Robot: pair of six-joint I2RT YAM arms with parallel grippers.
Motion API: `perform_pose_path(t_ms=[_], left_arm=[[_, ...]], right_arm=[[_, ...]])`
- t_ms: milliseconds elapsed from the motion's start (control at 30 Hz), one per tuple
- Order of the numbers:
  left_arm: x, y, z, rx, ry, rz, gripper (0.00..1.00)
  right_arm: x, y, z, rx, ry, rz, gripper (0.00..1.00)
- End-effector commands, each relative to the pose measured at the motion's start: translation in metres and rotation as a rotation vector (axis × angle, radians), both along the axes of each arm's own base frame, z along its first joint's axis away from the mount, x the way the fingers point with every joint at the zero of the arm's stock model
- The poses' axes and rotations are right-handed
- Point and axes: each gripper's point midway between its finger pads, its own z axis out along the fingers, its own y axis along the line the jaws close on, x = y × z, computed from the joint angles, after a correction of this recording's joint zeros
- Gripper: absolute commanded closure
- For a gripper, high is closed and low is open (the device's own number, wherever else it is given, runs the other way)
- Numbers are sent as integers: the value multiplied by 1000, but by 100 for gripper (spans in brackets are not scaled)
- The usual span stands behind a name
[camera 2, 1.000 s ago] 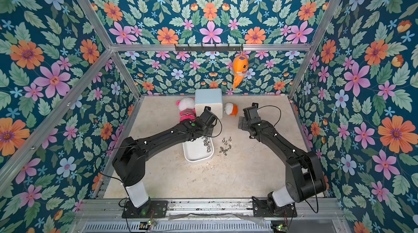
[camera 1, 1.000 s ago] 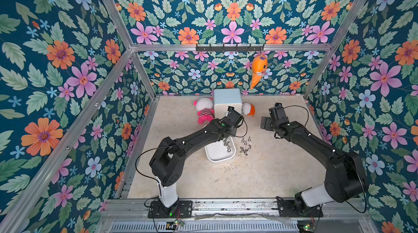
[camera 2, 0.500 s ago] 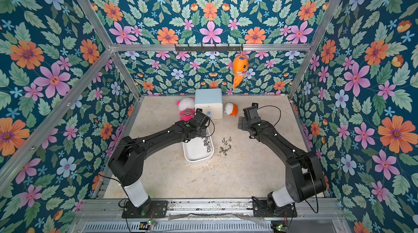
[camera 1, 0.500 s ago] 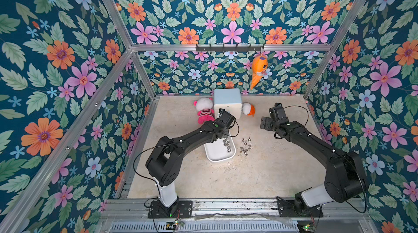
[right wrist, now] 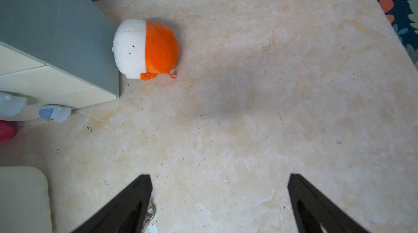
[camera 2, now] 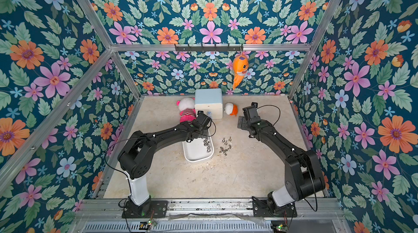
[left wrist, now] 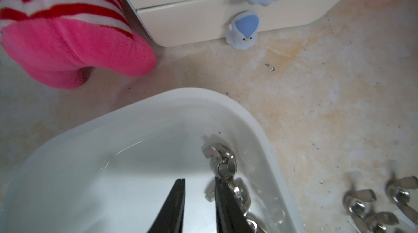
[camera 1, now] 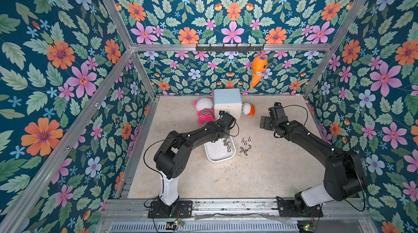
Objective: Take out the wing nut from the storage box
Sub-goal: Pick up the wing nut from the storage box.
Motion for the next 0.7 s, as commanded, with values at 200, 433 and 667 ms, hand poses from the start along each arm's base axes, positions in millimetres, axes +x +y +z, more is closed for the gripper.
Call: perform_pose_path(t_ms=[200,433,667], left_arm=[[7,-10,-6,-29,3,1,71],[9,-9,-11,-22,9,5,71],[9,-10,-17,-23,17,8,72]], right_arm=[[3,0,5,-4,-12,0,1],[2,1,5,-5,-9,2,1],[2,0,4,-5,-8,1,1]])
